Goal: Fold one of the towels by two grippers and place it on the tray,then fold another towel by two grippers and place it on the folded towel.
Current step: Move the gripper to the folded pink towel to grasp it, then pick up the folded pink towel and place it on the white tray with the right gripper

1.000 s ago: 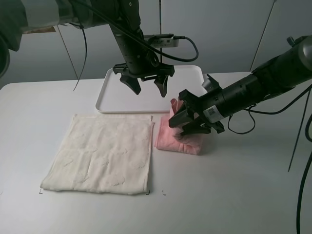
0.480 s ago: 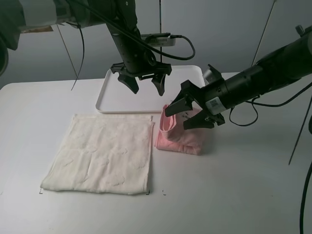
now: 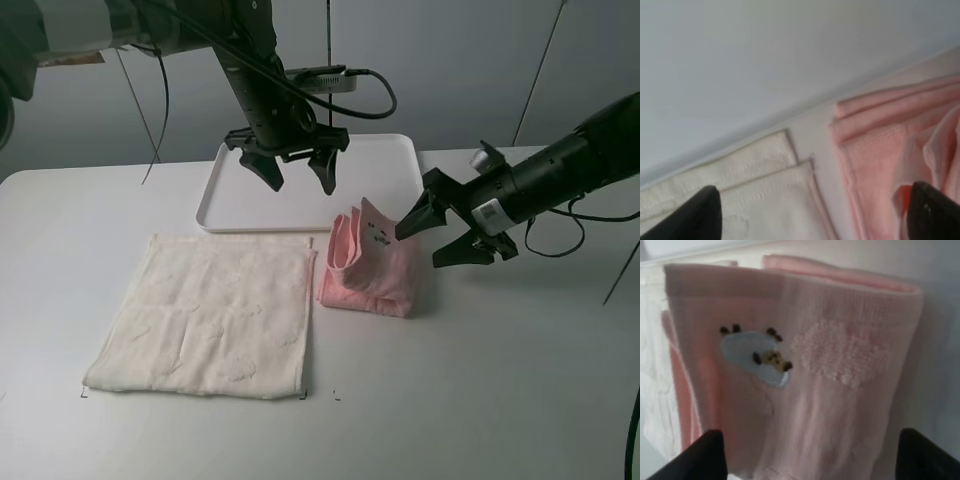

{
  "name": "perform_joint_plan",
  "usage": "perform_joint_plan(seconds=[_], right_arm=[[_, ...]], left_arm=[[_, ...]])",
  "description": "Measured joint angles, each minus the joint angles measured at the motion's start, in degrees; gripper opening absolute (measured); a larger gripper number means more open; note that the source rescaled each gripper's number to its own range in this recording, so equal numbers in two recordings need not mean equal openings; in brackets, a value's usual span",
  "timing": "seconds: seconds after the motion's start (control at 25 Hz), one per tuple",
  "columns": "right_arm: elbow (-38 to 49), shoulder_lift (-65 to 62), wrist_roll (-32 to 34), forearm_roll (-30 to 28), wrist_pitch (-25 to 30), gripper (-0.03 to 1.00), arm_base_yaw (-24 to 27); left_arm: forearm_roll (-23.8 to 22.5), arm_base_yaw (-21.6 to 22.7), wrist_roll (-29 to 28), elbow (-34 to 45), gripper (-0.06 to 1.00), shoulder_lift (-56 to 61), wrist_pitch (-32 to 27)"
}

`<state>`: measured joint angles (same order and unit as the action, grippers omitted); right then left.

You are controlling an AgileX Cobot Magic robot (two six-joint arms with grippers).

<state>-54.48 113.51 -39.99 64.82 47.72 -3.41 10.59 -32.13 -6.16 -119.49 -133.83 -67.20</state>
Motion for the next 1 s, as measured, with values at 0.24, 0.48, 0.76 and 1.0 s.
perform_joint_plan(seconds=[0.24,0.48,0.76,1.0], right_arm=[[-0.1,3.9,-2.2,3.7,-1.2,0.73,0.0],[-0.1,6.7,-5.5,6.6,-1.5,0.68,-1.9],[-0.1,7.2,-9.0,8.5,-3.6,0.09,-3.6],[-0.1,7.2,-11.0,9.0,-3.0,0.07,-3.6]], left_arm=[[0.1,0.0,0.2,0.0,0.95,0.0,0.0],[0.1,0.0,0.9,0.0,0.95,0.0,-0.1],[1.0,0.0,4.0,0.0,0.95,0.0,-0.6],[2.2,0.1,6.7,0.0,0.95,0.0,-2.3]])
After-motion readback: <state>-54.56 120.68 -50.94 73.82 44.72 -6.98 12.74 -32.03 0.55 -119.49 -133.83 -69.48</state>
